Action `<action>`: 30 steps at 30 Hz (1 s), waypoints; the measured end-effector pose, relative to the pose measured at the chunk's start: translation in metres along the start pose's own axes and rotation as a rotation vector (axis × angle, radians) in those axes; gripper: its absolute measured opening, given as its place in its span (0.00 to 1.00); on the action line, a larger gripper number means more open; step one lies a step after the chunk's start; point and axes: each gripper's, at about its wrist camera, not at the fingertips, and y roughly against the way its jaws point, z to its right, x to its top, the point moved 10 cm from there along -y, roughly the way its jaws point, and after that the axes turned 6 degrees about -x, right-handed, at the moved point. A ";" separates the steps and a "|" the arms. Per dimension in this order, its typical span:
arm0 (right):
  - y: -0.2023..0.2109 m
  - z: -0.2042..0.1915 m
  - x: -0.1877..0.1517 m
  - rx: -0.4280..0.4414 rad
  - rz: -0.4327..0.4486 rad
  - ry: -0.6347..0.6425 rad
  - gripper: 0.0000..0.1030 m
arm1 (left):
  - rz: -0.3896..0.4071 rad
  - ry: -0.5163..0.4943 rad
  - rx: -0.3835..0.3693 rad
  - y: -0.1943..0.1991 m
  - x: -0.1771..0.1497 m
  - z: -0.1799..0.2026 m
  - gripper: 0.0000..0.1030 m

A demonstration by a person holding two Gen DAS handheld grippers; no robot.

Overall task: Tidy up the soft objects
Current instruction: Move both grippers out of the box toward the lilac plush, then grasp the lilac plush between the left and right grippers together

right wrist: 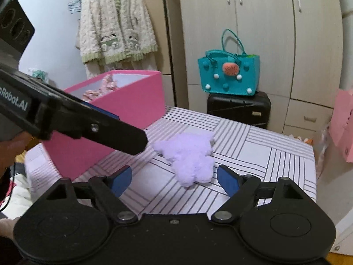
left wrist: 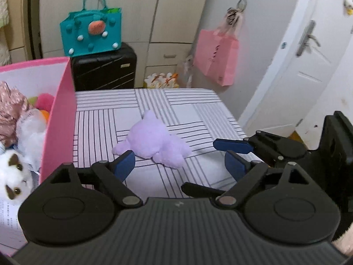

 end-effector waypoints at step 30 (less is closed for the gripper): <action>-0.078 0.018 -0.006 0.029 -0.106 -0.021 0.57 | 0.015 0.309 0.037 -0.074 -0.018 -0.049 0.56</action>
